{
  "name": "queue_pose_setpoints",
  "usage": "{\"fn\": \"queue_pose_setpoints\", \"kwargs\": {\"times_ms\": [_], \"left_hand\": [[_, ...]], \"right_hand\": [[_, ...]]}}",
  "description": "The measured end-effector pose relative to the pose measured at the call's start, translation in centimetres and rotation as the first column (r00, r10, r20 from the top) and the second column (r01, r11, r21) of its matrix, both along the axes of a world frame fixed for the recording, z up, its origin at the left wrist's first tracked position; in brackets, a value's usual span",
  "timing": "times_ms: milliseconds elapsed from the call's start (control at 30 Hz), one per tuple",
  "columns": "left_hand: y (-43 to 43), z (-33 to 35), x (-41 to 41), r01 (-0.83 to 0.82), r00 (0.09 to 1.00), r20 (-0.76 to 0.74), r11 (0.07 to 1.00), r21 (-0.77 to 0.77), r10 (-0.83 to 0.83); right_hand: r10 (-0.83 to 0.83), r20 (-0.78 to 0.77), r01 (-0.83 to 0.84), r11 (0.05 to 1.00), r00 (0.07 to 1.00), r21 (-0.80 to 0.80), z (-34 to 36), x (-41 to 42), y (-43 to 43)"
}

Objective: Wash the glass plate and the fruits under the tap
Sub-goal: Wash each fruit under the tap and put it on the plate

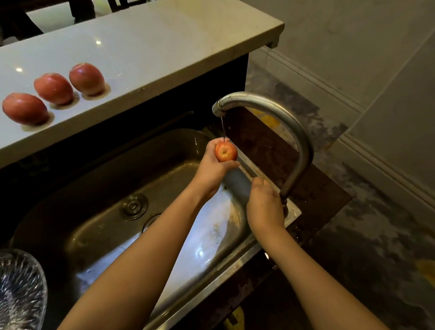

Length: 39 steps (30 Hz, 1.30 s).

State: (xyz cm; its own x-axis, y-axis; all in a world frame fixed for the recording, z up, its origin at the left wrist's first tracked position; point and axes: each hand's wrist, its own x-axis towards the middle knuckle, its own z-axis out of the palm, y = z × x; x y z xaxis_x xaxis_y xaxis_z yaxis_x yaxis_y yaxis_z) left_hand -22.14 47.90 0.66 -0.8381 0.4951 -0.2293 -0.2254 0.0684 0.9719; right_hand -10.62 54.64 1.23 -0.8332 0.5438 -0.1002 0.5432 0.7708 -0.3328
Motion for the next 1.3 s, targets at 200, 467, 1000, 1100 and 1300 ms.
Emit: {"fn": "queue_pose_setpoints", "kwargs": {"times_ms": [200,467,1000,1100,1300], "left_hand": [[0.0,0.3,0.2,0.017,1.000,0.016,1.000,0.018,-0.018],[-0.4,0.6,0.3,0.023,1.000,0.020,1.000,0.021,-0.023],[0.1,3.0,0.5,-0.096,0.975,0.199,0.995,-0.019,0.098],[-0.1,3.6,-0.9,-0.156,0.957,0.258,0.985,0.066,0.135],[0.9,3.3,0.2,-0.109,0.914,0.403,0.986,0.125,0.050]], "right_hand": [[-0.007,-0.006,0.007,1.000,1.000,-0.001,0.0,-0.1,0.0],[-0.010,-0.022,0.010,1.000,1.000,0.006,0.1,-0.1,0.2],[-0.235,-0.118,0.078,0.684,0.965,-0.726,3.5,-9.5,-0.2],[-0.090,-0.298,-0.148,0.711,0.950,-0.687,2.8,-8.7,-1.6],[-0.444,-0.210,0.021,0.460,0.871,-0.887,3.1,-9.3,1.1]]}}
